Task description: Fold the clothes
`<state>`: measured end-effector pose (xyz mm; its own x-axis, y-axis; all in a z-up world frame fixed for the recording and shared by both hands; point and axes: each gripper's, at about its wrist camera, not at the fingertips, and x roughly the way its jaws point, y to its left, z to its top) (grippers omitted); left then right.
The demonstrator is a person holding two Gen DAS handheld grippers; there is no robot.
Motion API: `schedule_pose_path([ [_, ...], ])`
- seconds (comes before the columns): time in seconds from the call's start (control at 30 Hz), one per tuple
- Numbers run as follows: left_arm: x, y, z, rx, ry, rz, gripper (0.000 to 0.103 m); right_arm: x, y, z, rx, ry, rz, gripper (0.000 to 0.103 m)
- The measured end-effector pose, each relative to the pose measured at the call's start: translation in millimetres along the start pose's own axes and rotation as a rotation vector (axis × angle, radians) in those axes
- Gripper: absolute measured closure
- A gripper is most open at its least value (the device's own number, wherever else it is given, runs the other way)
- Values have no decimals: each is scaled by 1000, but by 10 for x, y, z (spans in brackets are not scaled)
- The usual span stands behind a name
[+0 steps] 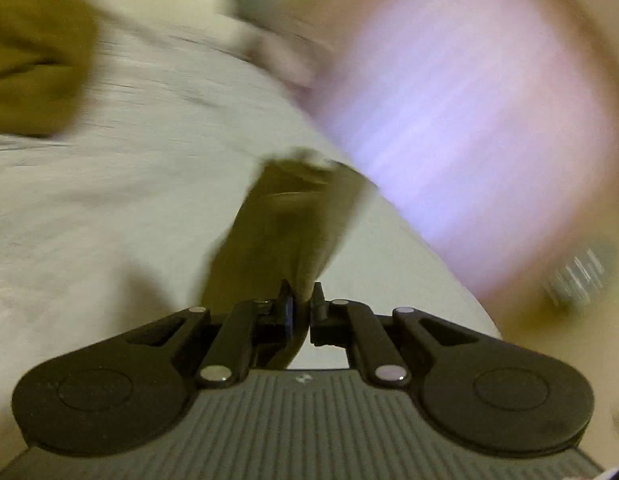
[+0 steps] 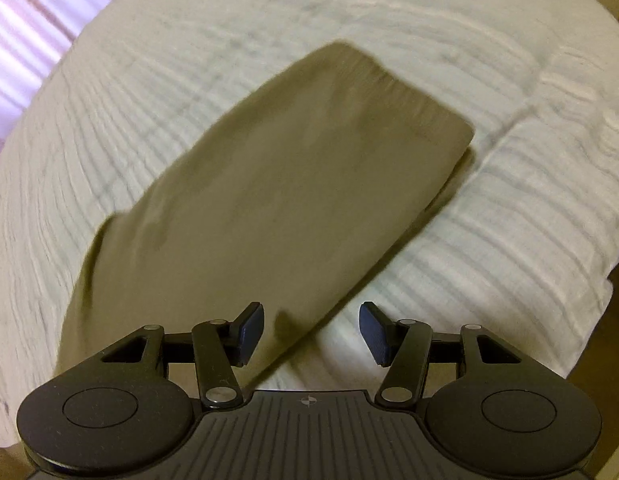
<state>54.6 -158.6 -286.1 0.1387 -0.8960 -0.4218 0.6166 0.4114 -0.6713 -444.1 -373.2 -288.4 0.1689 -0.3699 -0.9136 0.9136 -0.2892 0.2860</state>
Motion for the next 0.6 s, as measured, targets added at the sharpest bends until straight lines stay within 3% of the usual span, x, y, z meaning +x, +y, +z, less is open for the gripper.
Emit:
schedule_pose_path([
  [0.1, 254, -577, -360, 141, 173, -150, 97, -27, -48, 94, 9, -31, 35, 46],
  [0.2, 693, -798, -1021, 190, 456, -148, 85, -47, -51, 137, -8, -53, 65, 46],
  [0.27, 875, -814, -1345, 204, 595, -94, 85, -67, -69, 140, -25, -62, 79, 46],
  [0.43, 649, -824, -1273, 219, 625, -113, 71, -55, -115, 90, -29, -39, 207, 46],
  [0.6, 371, -676, -841, 230, 586, -52, 72, 133, 83, -185, -4, 120, 441, 47],
])
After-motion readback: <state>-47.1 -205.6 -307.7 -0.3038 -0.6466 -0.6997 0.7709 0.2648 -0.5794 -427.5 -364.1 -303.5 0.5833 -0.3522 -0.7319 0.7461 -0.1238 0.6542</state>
